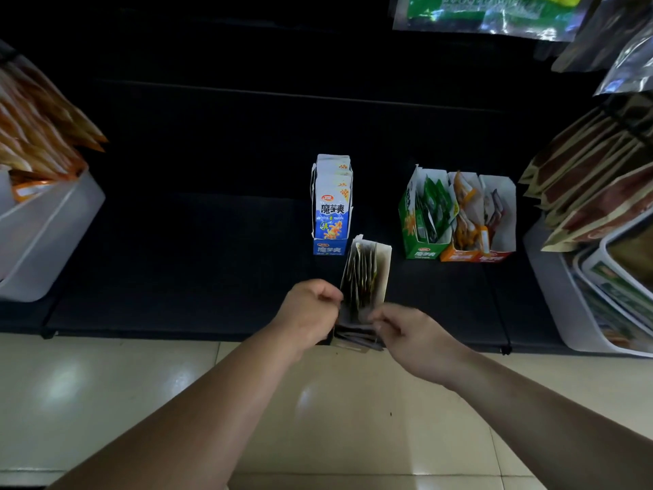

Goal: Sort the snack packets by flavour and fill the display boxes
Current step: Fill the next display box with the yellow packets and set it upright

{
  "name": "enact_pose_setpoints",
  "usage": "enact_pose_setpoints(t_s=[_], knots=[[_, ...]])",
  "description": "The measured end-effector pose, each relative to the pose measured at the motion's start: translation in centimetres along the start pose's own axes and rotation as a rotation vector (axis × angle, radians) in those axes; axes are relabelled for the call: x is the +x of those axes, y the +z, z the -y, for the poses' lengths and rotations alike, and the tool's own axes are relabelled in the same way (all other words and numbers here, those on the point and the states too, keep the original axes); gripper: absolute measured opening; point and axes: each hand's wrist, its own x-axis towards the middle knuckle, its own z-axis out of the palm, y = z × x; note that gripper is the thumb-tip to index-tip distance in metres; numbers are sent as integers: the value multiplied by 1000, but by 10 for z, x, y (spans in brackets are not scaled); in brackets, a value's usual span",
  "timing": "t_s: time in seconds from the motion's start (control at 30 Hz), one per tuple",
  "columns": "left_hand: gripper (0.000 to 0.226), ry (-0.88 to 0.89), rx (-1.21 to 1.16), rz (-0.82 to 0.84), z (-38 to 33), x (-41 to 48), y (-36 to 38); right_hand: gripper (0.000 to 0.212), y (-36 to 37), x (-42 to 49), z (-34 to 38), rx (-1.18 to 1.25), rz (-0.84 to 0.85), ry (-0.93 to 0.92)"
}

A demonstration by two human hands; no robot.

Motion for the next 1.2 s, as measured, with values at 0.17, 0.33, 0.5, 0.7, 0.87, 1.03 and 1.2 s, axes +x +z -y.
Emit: enact_pose_setpoints(t_s=[0.17,0.33,0.5,0.7,0.87,1.03,1.2], knots=[[21,42,23,4,-1,3,8,19,-2,2,8,36,-30,-1],[54,54,29,5,-5,7,13,20,-9,7,11,110,-113,19],[33,158,80,14,-2,9,11,18,-10,6,8,144,-101,30],[23,179,-109,-87,-23,-3,-1,17,-9,5,14,144,-52,48],[23,90,-534,-63,-39,-9,-20,34,-12,5,20,206,-93,62],[17,177,-397,-42,-41,-14,-28,50,-16,7,29,329,-191,0],[15,200,-310,81,-37,-16,-23,9,-21,2,34,270,-206,-92]])
